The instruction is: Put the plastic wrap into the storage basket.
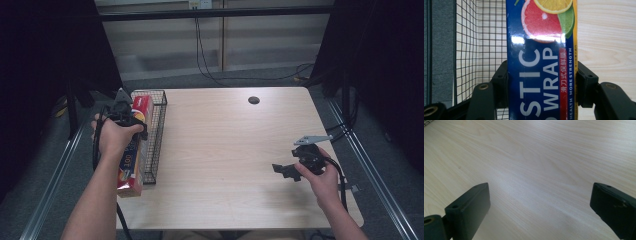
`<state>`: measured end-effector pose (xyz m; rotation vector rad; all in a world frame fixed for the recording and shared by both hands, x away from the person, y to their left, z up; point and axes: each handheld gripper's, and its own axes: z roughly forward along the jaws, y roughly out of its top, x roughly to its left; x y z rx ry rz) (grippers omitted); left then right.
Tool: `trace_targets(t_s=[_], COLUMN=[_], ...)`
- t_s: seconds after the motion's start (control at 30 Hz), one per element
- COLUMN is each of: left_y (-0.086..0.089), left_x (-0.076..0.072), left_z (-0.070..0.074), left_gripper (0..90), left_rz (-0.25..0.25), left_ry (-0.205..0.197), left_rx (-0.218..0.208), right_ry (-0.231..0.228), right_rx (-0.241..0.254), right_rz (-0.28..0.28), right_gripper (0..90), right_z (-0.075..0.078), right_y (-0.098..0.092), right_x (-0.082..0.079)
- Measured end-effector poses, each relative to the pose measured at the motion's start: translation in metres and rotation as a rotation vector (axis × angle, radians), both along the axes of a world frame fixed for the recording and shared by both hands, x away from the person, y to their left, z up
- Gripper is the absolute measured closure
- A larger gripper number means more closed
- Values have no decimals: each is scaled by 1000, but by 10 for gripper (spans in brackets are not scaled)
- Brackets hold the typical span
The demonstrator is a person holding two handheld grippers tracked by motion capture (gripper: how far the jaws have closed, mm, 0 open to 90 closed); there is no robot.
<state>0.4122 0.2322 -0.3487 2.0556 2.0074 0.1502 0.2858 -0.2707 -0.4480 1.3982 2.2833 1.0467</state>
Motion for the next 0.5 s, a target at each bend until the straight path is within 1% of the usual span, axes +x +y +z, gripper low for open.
trace_targets(t_s=[0.03,0.07,0.13,0.2,0.23,0.27,0.3,0.33,0.4,0.43,0.5], left_y=[0,0,0,1,2,1,2,1,2,1,1], left_x=[0,0,0,0,0,0,0,0,0,0,0], left_z=[-1,-2,-3,-5,-6,-7,-8,-9,-10,-10,-11], left_gripper=[426,426,426,426,426,426,426,426,426,426,426], left_rz=[8,3,8,7,-3,7,2,11,3,14,9], left_ry=[0,2,3,6,9,12,13,13,16,18,16], left_rx=[-5,-5,-10,-8,1,-7,-3,-7,5,0,2], right_ry=[0,-1,0,0,1,1,0,0,3,3,1], right_rx=[0,-1,1,0,1,0,0,0,-1,-1,1], right_rz=[0,0,2,1,1,-1,-1,0,2,3,1], right_gripper=[28,28,28,28,28,28,28,28,28,28,28], right_z=[0,0,0,0,0,0,0,0,0,0,0], right_y=[0,0,0,0,0,0,0,0,0,0,0], right_x=[0,0,0,0,0,0,0,0,0,0,0])
